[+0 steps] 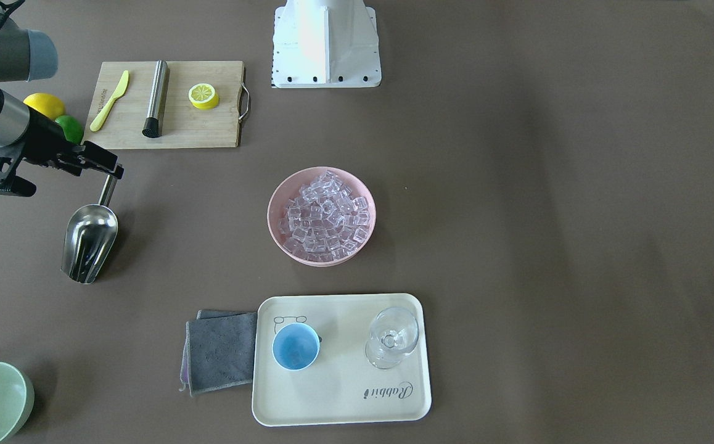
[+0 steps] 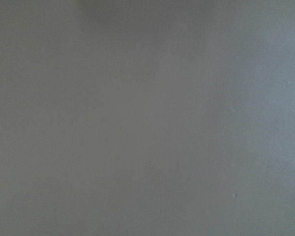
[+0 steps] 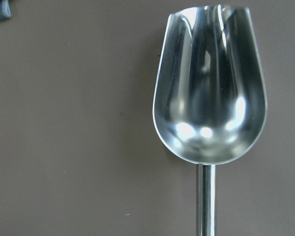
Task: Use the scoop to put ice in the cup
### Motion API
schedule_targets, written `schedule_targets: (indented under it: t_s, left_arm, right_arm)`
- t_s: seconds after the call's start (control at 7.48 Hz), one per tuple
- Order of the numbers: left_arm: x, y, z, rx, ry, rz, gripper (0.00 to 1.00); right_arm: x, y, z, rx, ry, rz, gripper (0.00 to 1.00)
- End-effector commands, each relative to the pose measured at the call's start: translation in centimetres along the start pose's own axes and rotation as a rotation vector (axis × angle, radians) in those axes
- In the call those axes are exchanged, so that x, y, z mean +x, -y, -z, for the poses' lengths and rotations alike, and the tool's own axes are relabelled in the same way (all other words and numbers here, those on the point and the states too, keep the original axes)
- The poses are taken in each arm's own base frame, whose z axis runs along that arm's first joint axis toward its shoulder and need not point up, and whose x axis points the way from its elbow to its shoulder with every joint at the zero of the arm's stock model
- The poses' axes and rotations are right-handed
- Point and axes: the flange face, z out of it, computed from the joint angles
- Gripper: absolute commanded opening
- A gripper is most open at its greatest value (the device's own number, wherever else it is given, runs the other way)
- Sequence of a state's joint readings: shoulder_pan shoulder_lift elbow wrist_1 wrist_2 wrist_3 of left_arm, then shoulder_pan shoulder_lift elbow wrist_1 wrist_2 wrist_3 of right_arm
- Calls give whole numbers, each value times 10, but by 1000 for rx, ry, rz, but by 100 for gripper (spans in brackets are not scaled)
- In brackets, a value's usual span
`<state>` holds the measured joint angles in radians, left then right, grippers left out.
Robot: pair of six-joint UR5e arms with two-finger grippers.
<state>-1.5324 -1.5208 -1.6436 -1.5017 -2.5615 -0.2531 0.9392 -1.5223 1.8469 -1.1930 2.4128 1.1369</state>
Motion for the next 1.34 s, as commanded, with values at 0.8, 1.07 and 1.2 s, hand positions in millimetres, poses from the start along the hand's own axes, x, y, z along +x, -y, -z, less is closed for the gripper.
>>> schedule_targets:
  t_s: [0.8,1.07,1.2]
  left_arm:
    - [-29,11,21,13,238,-437,99]
    - [-26,8,20,34,212,-337,99]
    - [-25,10,19,31,212,-338,99]
  right_arm:
    - [275,93,226,90,-266,355,100]
    - [351,85,191,4,-257,260,100]
    - [349,90,193,17,-277,269,100]
